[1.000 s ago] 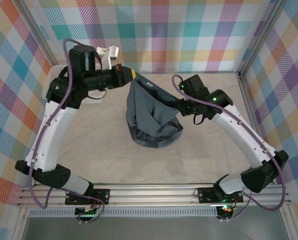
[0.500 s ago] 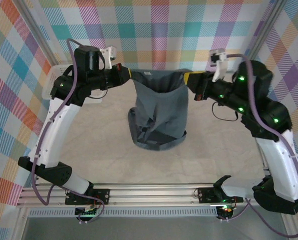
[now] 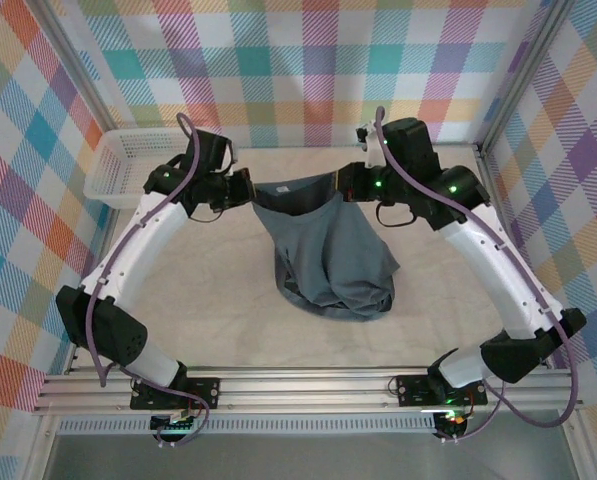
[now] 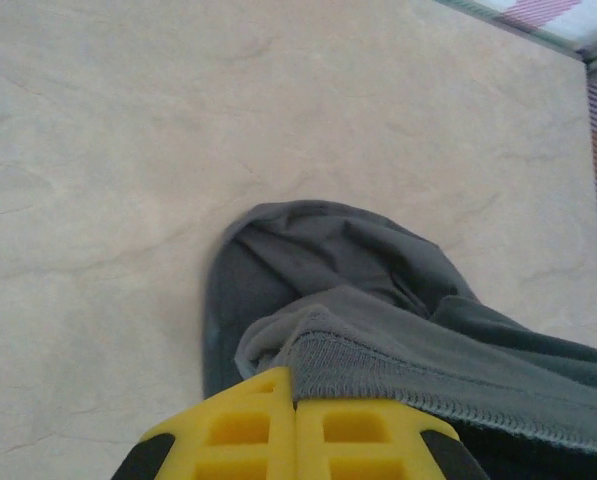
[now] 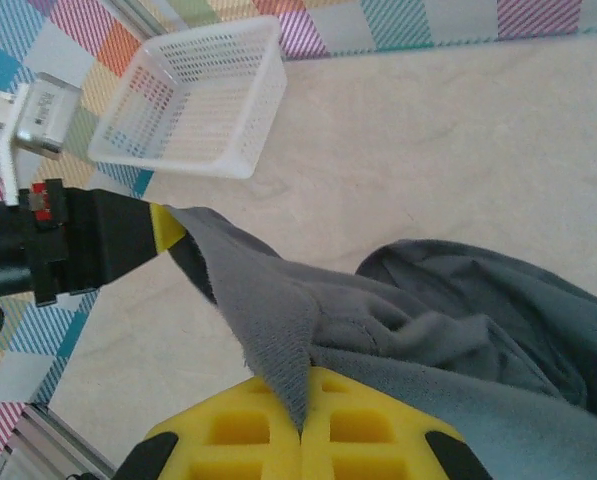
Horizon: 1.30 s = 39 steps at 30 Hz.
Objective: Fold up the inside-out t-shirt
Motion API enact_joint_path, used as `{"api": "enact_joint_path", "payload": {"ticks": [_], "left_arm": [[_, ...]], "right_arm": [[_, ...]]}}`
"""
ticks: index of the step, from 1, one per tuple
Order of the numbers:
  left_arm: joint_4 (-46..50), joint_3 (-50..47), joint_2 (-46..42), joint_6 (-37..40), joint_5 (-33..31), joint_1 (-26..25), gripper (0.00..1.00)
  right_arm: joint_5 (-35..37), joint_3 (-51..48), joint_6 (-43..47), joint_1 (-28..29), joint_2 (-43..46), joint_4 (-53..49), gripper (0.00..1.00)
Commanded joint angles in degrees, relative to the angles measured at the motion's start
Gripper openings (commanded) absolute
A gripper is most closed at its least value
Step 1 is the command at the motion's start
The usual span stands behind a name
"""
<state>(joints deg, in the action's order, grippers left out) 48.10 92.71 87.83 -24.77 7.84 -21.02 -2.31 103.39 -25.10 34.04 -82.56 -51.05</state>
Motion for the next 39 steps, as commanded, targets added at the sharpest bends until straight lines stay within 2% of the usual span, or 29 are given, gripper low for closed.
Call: {"api": "enact_joint_path", "payload": {"ticks": [1, 3, 4, 6, 8, 11, 12, 14, 15, 18, 21, 24, 27, 30, 32, 34, 35, 37, 39], "left_arm": [[0.94, -1.68, -5.62, 0.83, -3.87, 0.51, 0.00], [0.14, -3.86, -6.66, 0.57, -1.85, 0.54, 0.00], [-0.44, -4.61, -7.10, -0.37, 0.03, 0.54, 0.00], [-1.97, -5.04, -7.56, -3.77, 5.20, 0.47, 0.00], [-6.88, -5.40, -7.93, -9.48, 11.35, -0.36, 0.00], [-14.14, -4.62, -6.33, -15.64, 13.34, -5.40, 0.00], [-14.74, -3.22, -5.24, -16.00, 12.52, -7.38, 0.00], [-13.71, 0.73, -0.97, -15.98, 9.85, -10.99, 0.00], [-12.70, 2.72, 0.91, -16.04, 8.54, -11.99, 0.00], [-11.27, 7.00, 5.79, -18.30, 4.24, -13.67, 0.00], [-11.45, 10.26, 8.82, -20.43, 2.92, -14.37, 0.00], [-11.16, 12.86, 10.39, -21.29, 2.27, -14.82, 0.00], [-10.13, 15.34, 11.40, -20.97, 2.33, -15.05, 0.00], [-8.44, 16.71, 11.63, -20.58, 2.36, -15.18, 0.00], [-8.26, 16.39, 10.84, -20.88, 2.05, -15.35, 0.00], [-8.06, 16.02, 10.09, -20.92, 1.84, -15.37, 0.00], [-7.74, 16.01, 9.78, -20.89, 1.62, -15.37, 0.00], [-6.55, 16.10, 9.33, -19.89, 0.33, -15.37, 0.00], [-5.05, 16.03, 8.94, -18.45, -1.86, -15.29, 0.00]], "right_arm": [[-5.94, -0.62, -2.31, -0.47, -0.36, 1.42, 0.00], [-8.69, -3.16, -3.24, -0.46, -1.60, 1.81, 0.00], [-4.46, -4.42, -3.99, -0.47, -1.96, 0.33, 0.00], [10.27, -7.44, -6.15, -2.30, -2.07, -3.48, 0.00], [19.65, -12.74, -5.99, -8.09, -2.82, -3.94, 0.00], [18.62, -16.45, 0.45, -14.43, -6.34, -0.95, 0.02], [17.13, -15.39, 2.32, -14.64, -7.36, -1.56, 0.09], [10.44, -12.20, 4.09, -14.65, -8.01, -3.83, 0.31], [8.20, -12.06, 4.01, -14.62, -7.25, -4.16, 0.39], [3.13, -17.68, -1.45, -14.41, 0.90, -2.72, 0.47], [-1.81, -32.16, -6.42, -10.30, 14.95, 9.11, 0.56], [-0.17, -44.61, -7.78, 2.14, 24.39, 23.70, 0.74], [3.33, -45.92, -8.67, 9.71, 19.77, 28.77, 0.81], [8.54, -42.99, -7.11, 11.99, 10.79, 33.10, 0.89], [11.47, -42.62, -4.51, 12.02, 5.57, 40.46, 0.91], [15.08, -41.68, -1.13, 12.01, 0.49, 47.12, 0.90], [17.95, -40.15, 0.57, 12.01, -1.86, 47.44, 0.83], [22.42, -35.90, 3.12, 11.80, -5.15, 43.84, 0.52], [21.64, -33.68, 5.49, 11.84, -5.67, 40.92, 0.14]]}}
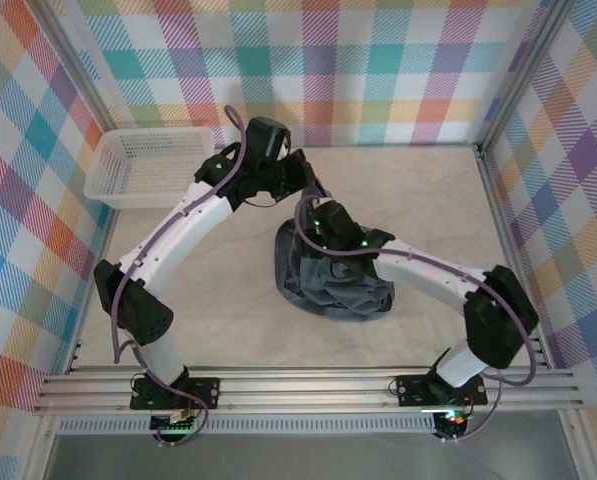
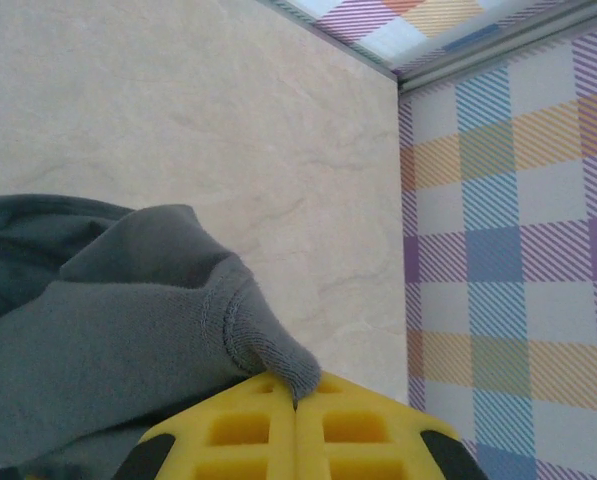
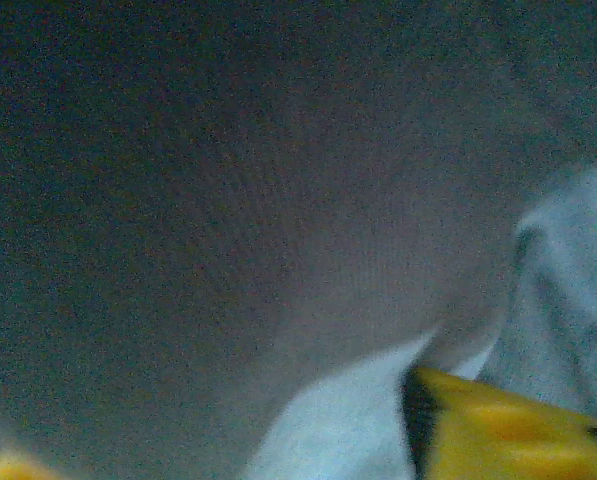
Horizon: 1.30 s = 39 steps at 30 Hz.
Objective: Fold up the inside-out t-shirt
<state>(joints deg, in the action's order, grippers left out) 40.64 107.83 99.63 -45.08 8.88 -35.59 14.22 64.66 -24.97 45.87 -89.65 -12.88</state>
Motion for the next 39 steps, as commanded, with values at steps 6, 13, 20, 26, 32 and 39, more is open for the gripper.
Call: {"api": "enact_joint_path", "payload": {"ticks": [6, 13, 20, 26, 32, 39], "left_arm": [[4.49, 0.09, -2.61, 9.55, -9.88, 1.51, 0.05], [-1.19, -8.44, -8.39, 22.83, -1.94, 5.18, 0.55], [-10.34, -33.72, -18.13, 35.02, 11.21, 4.54, 0.68], [-26.50, -48.00, -18.83, 46.53, 4.74, -1.59, 0.94], [-36.64, -45.90, -10.83, 42.64, -5.86, -1.58, 0.98], [-36.44, -36.99, -1.47, 38.22, 2.48, 0.56, 0.29]], "right_arm": [[-16.14, 0.62, 7.21, -1.77, 12.79, -1.20, 0.00], [-43.53, -4.02, 1.33, -14.73, 20.82, -3.63, 0.00], [-49.69, -1.15, 4.92, -18.18, 19.71, -10.59, 0.00], [-50.98, 0.19, 4.07, -18.44, 18.05, -10.81, 0.00], [-54.27, 1.43, 3.74, -18.44, 16.87, -11.52, 0.00], [-53.89, 1.58, 3.40, -19.74, 16.37, -13.35, 0.00]]}}
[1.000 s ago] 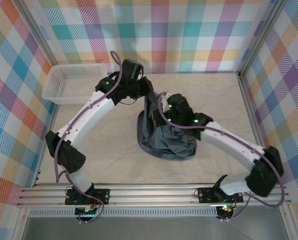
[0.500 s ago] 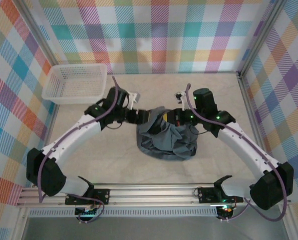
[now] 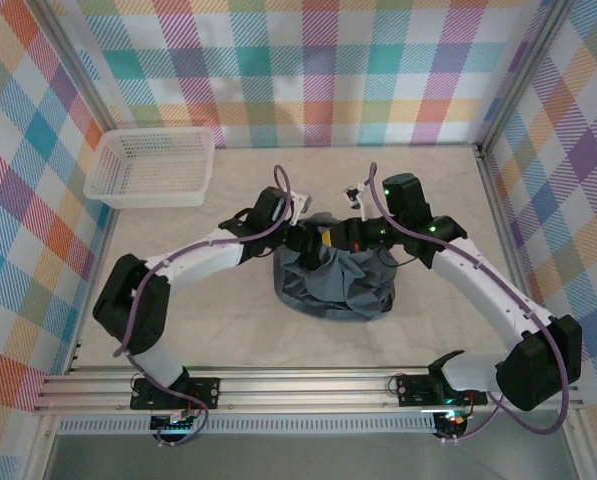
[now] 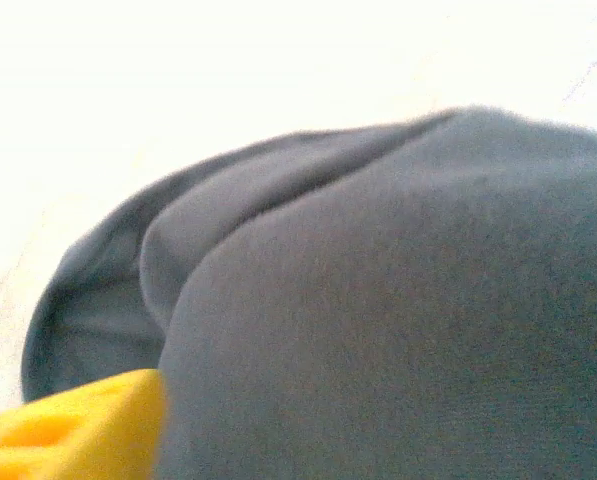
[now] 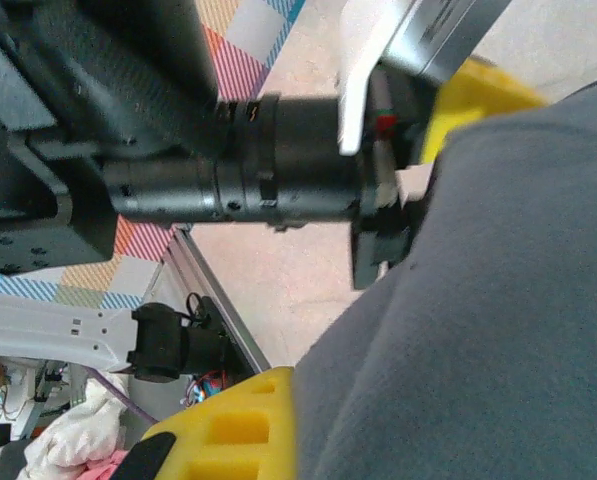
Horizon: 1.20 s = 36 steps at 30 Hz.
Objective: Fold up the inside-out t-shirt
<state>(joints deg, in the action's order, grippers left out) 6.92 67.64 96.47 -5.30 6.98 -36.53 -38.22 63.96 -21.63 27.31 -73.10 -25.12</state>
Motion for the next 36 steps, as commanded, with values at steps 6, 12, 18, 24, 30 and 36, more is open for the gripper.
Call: {"api": "enact_joint_path", "payload": {"ticks": [6, 12, 18, 24, 30, 36], "left_arm": [[6.19, 7.11, -5.35, -15.36, 29.28, 7.55, 0.00], [28.94, 16.91, -7.63, -22.81, 40.69, 7.71, 0.00], [26.01, 13.98, -9.75, -32.80, 34.44, 7.71, 0.00], [23.21, 16.87, -7.28, -39.02, 33.99, 7.56, 0.00], [24.76, 20.32, -6.37, -38.18, 34.27, 7.27, 0.00], [25.04, 20.00, -7.32, -38.27, 33.90, 7.10, 0.00]], "right_arm": [[11.95, 8.00, 4.40, -10.71, -10.04, -17.35, 0.00], [25.65, 11.77, 9.15, -11.85, -20.36, -17.93, 0.03], [24.92, 10.68, 1.99, -11.80, -8.03, -14.60, 0.44], [23.29, -3.14, -5.21, -2.91, 12.18, -2.37, 0.33], [32.75, -2.97, -5.44, 11.98, 7.76, 1.80, 0.49], [40.03, -1.22, -6.42, 13.41, -2.35, 5.45, 0.53]]}}
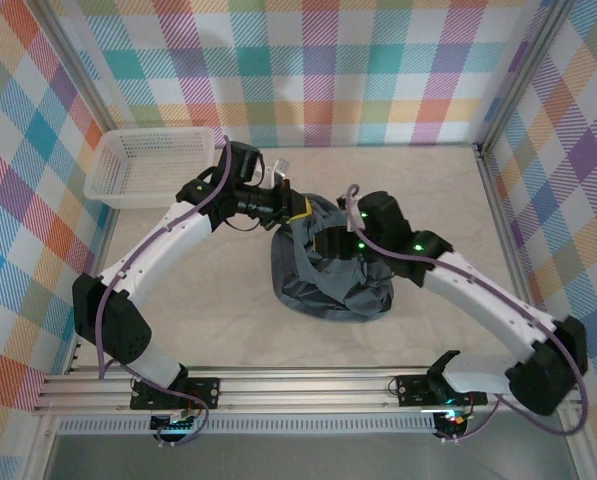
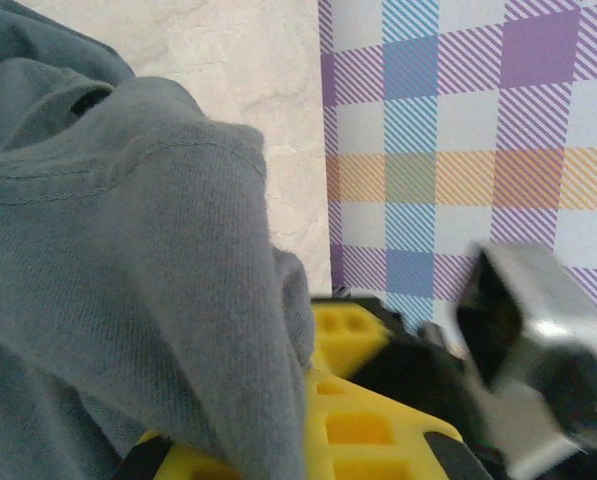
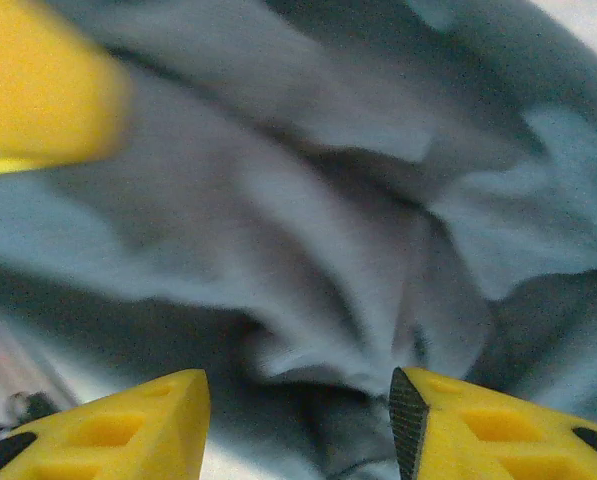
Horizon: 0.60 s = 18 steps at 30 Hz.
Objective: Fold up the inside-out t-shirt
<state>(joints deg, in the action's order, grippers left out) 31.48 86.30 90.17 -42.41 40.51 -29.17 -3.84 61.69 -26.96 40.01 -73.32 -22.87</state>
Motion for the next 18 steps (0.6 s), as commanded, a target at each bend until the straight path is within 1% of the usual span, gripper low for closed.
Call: {"api": "enact_joint_path", "payload": {"ticks": [1, 2, 3, 4, 5, 6, 7, 8, 9, 10, 12, 13, 14, 15, 16, 17, 18], "left_arm": [[0.34, 1.33, -1.04, -1.15, 0.44, -0.28, 0.00], [0.25, 1.32, -0.98, -1.01, 0.55, -0.28, 0.00], [0.29, 1.37, -0.83, -1.03, 0.56, -0.28, 0.00], [0.33, 1.49, -0.70, -0.95, 0.53, -0.28, 0.00], [0.14, 1.51, -0.53, -1.00, 0.54, -0.14, 0.00], [-0.60, 1.42, -0.52, -0.96, 0.62, 0.11, 0.00], [-1.56, 0.99, -0.72, -0.79, 0.35, 0.44, 0.00], [-2.24, 0.45, -0.95, -0.23, -0.79, 0.96, 0.00], [-1.96, 0.11, -0.96, 1.56, -2.64, 1.66, 0.00], [-1.07, -0.10, -0.81, 4.56, -5.16, 2.31, 0.00], [2.51, -0.91, 0.44, 14.39, -13.24, 3.35, 0.00], [2.53, -2.00, 0.94, 17.46, -16.63, 3.69, 0.00], [0.91, -3.89, 1.21, 19.38, -18.51, 4.35, 0.02], [-1.71, -5.54, 1.31, 19.93, -18.17, 5.28, 0.07], [-4.02, -7.03, 0.98, 19.98, -17.29, 6.00, 0.13], [-5.83, -8.35, 0.29, 20.56, -17.20, 6.54, 0.21], [-6.66, -9.20, -0.83, 21.42, -18.48, 6.79, 0.31]], "right_arm": [[5.77, 1.46, -0.86, 0.91, -3.42, 3.84, 0.56], [5.25, 1.59, -0.81, 1.04, -4.68, 4.78, 0.58], [4.61, 1.67, -0.81, 1.04, -5.58, 5.48, 0.57], [3.37, 1.76, -0.85, 1.04, -5.93, 5.78, 0.52], [1.17, 1.77, -0.45, 1.04, -5.88, 6.66, 0.40], [-1.43, 1.61, -0.16, 1.04, -5.43, 7.49, 0.24], [-4.23, 1.59, 0.00, 0.96, -4.76, 7.89, 0.13], [-8.91, 1.66, 0.51, 0.83, -3.68, 8.38, 0.04], [-15.41, 1.57, 1.06, 0.35, -2.16, 9.51, 0.00], [-21.18, 1.23, 1.01, -0.27, -0.75, 10.72, 0.00], [-31.30, 0.30, -1.53, -2.63, 2.44, 13.02, 0.00], [-34.99, -0.10, -3.55, -4.02, 3.39, 14.13, 0.00], [-38.45, -0.69, -5.81, -5.83, 4.33, 15.84, 0.00], [-41.00, -1.31, -8.20, -7.59, 5.09, 17.51, 0.00], [-42.03, -1.63, -9.94, -8.86, 5.58, 18.37, 0.00], [-42.51, -1.83, -11.20, -10.37, 6.09, 18.82, 0.00], [-42.44, -1.84, -11.75, -11.65, 6.45, 18.79, 0.00]]}}
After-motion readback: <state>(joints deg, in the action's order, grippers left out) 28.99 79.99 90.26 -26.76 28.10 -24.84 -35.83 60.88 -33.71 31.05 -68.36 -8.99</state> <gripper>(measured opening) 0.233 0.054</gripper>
